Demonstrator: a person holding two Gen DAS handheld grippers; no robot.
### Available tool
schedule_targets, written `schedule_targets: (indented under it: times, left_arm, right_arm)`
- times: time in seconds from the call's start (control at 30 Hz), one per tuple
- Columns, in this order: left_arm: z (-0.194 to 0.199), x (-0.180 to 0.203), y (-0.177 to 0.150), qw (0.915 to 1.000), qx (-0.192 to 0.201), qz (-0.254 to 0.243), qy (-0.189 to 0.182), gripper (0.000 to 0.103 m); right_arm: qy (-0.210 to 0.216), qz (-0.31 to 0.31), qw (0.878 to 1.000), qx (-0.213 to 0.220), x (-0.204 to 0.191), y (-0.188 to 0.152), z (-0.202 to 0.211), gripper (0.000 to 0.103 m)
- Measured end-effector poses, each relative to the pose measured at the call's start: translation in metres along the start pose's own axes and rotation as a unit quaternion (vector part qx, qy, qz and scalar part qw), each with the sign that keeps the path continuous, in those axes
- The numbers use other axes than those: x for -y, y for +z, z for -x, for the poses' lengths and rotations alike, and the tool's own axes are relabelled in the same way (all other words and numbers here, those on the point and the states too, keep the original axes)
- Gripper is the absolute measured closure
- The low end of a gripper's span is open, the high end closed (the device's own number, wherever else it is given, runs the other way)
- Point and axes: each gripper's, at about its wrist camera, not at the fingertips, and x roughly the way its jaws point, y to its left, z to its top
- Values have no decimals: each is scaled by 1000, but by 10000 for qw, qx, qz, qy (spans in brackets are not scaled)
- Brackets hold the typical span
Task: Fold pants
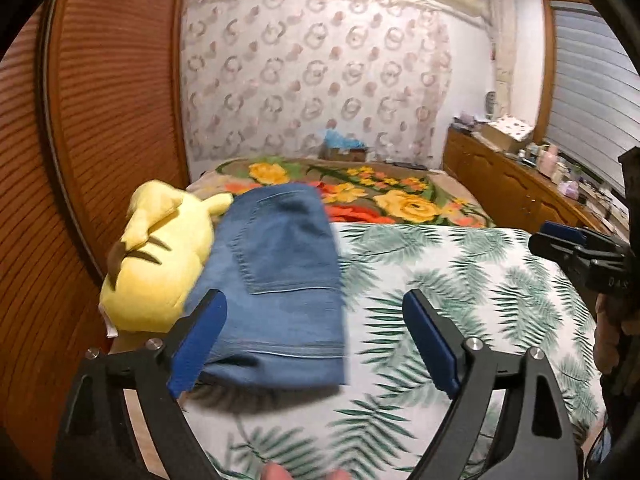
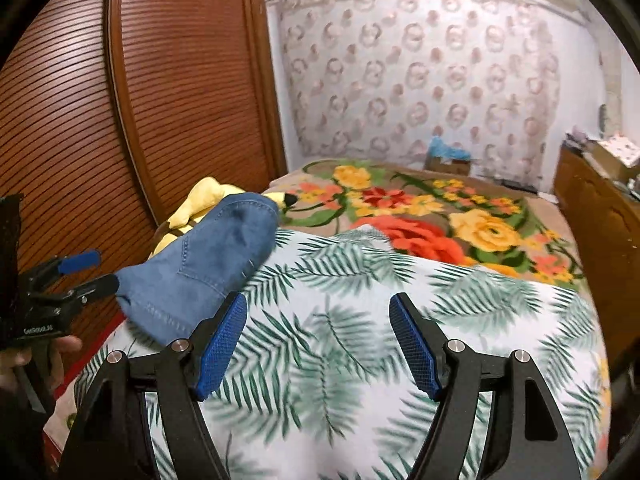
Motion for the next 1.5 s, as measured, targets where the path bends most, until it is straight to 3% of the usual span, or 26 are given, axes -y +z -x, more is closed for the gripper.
schedule_targets:
  times: [0.27,0.6,1.5]
  left_arm:
    - [51,52,-3,9986,425,-191,-267,13]
    - [98,95,-6,9969,594,-407,-302,13]
    - [107,117,-9,9962,623,-522,-305,13]
  right_arm:
    - [-360,-120,9983,451,-11,-28,53,27]
    - [-775,-366,9921,915,-27,-60,111,23]
    - [-921,-311,9890,1113,-27,-76,118,23]
